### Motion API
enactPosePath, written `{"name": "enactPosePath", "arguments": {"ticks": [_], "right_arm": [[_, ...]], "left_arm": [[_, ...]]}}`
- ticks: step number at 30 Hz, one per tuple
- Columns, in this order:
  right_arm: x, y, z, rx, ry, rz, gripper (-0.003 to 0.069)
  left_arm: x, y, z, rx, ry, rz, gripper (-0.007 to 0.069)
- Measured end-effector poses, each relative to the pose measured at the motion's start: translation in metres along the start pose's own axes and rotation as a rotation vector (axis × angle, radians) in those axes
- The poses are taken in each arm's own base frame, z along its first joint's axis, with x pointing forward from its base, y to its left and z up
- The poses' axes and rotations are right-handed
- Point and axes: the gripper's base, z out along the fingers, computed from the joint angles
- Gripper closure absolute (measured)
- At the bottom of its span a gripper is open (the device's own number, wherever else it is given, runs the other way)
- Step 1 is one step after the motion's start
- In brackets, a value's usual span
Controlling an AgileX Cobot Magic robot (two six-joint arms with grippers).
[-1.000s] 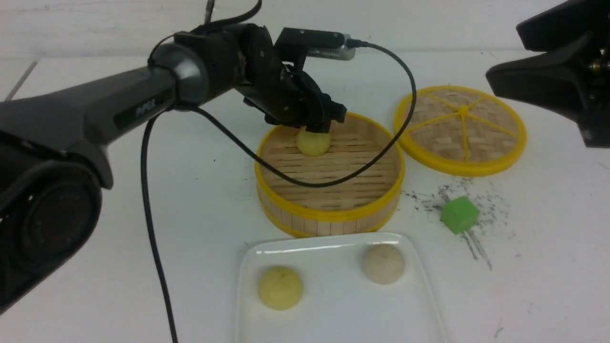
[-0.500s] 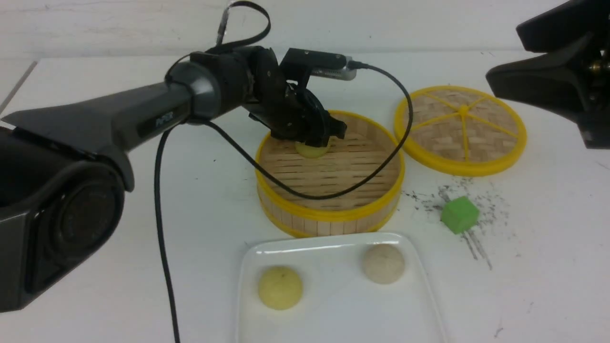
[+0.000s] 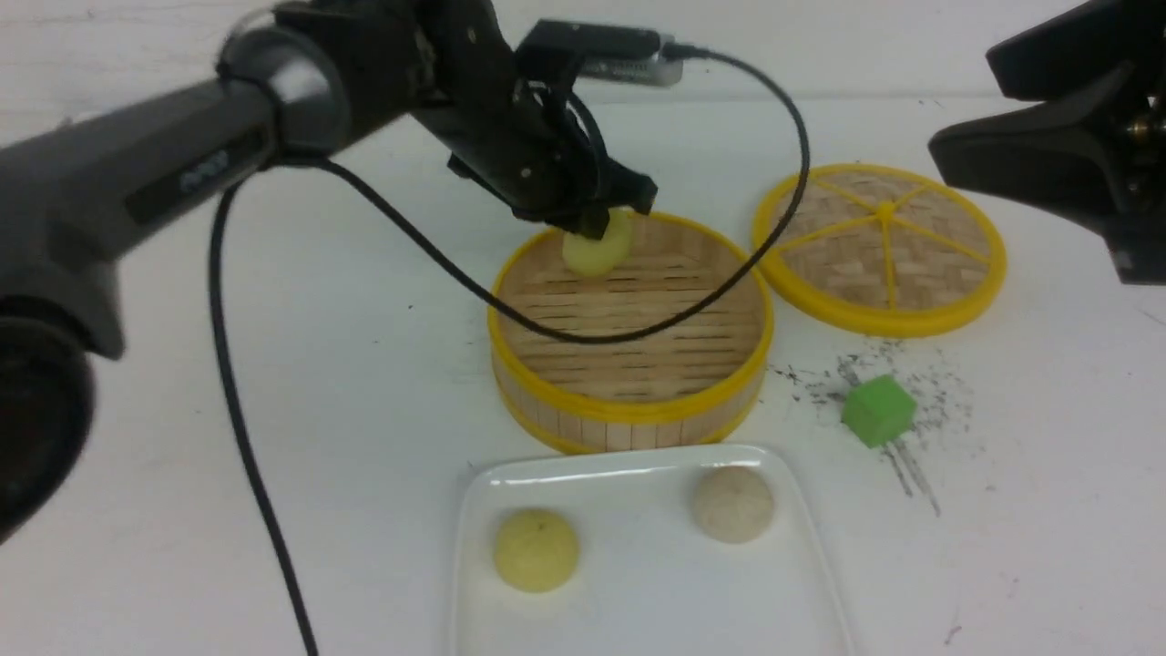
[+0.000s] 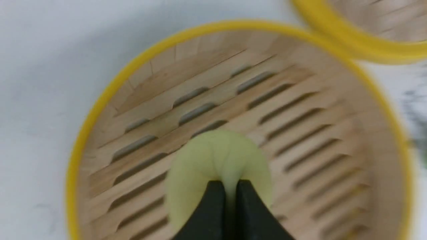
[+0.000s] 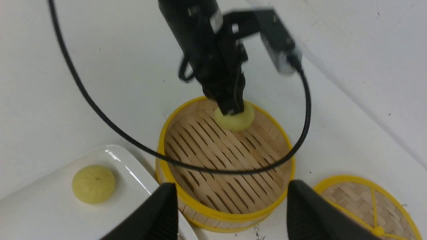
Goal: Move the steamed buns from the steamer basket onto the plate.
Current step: Use the left arm to put the steamed stuffed bun into the plate
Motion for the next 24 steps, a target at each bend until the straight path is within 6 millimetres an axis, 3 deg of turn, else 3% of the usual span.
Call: {"name": "enactPosePath", "arguments": {"ticks": [2,4,6,10,13,16,19,24], "right_arm": [[0.000,0.000,0.000,0.000,0.000,0.000,0.0217],[0.000,0.000,0.000,0.001,0.000,-0.002,0.0217],[0.000,0.000,0.000,0.004,0.003,-0.007,0.0217],[0.000,-0.001,0.000,0.006,0.005,-0.010,0.0217],[0.000,-0.001,0.000,0.006,0.005,-0.010,0.0217],[0.000,0.000,0.000,0.005,0.004,-0.008,0.0217],[0.000,0.000,0.000,0.004,0.003,-0.007,0.0217],[0.000,0.000,0.000,-0.001,0.003,-0.003,0.0217]], "left_arm": [[-0.005,-0.004,-0.023,0.002,-0.028,0.009,0.0603],[-0.013,-0.013,-0.074,0.007,-0.090,0.025,0.0603],[-0.013,-0.019,-0.110,0.016,-0.106,0.018,0.0603],[-0.004,-0.029,-0.159,0.040,-0.077,-0.006,0.0603],[0.006,-0.034,-0.161,0.089,0.010,-0.021,0.0602],[0.016,-0.036,-0.146,0.138,0.070,-0.035,0.0602],[0.046,-0.038,-0.103,0.236,0.193,-0.065,0.0602],[0.087,-0.036,-0.060,0.296,0.227,-0.045,0.0601]]}}
